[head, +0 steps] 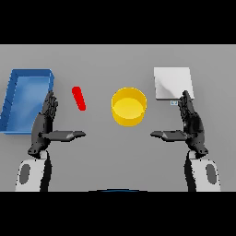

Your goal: Pick up the red beaker and tilt it to pour out 1 green nut into yellow bowl. Pick up the yellow bowl and place it on the metallic measuring scale.

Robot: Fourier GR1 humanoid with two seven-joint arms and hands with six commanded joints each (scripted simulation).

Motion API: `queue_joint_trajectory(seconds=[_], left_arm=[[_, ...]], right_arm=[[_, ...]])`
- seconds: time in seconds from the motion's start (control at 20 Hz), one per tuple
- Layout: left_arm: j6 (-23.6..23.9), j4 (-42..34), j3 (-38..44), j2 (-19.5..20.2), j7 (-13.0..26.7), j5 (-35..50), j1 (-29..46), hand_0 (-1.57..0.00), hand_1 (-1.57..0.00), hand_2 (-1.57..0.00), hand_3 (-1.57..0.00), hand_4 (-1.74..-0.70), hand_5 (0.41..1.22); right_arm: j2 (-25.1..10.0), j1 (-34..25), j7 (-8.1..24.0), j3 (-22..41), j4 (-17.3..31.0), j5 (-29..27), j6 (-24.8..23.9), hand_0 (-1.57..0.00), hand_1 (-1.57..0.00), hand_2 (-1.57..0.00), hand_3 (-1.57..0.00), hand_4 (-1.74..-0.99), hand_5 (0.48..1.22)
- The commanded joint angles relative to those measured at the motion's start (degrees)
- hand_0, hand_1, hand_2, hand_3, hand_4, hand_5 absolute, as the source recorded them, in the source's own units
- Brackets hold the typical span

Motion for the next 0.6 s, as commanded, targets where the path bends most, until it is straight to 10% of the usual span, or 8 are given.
queue_joint_trajectory(seconds=[0.0,0.25,0.35,0.55], left_arm=[[0.0,-0.2,-0.1,-0.1,-0.1,0.0,0.2,0.0,0.0,0.0,0.0,-1.14,0.66],[-0.1,-2.2,-0.9,-0.4,-0.6,-0.1,2.3,0.0,0.0,0.0,0.0,-1.14,0.66],[-1.1,-8.6,-5.6,2.2,-2.9,-5.7,7.7,0.0,0.0,0.0,0.0,-1.14,0.66],[-1.1,-13.9,-8.8,2.9,1.4,-9.2,10.4,0.0,0.0,0.0,0.0,-1.14,0.657]], right_arm=[[-0.1,-0.1,0.0,-0.1,0.1,-0.1,0.0,0.0,0.0,0.0,0.0,-1.071,0.578],[-0.8,-0.6,0.2,-0.8,0.7,-0.8,0.5,0.0,0.0,0.0,0.0,-1.071,0.578],[-4.5,1.8,-5.6,3.1,-3.0,9.3,-2.3,0.0,0.0,0.0,0.0,-1.072,0.577],[-5.1,4.1,-5.4,6.1,-6.0,14.8,-3.5,0.0,0.0,0.0,0.0,-1.084,0.585]])
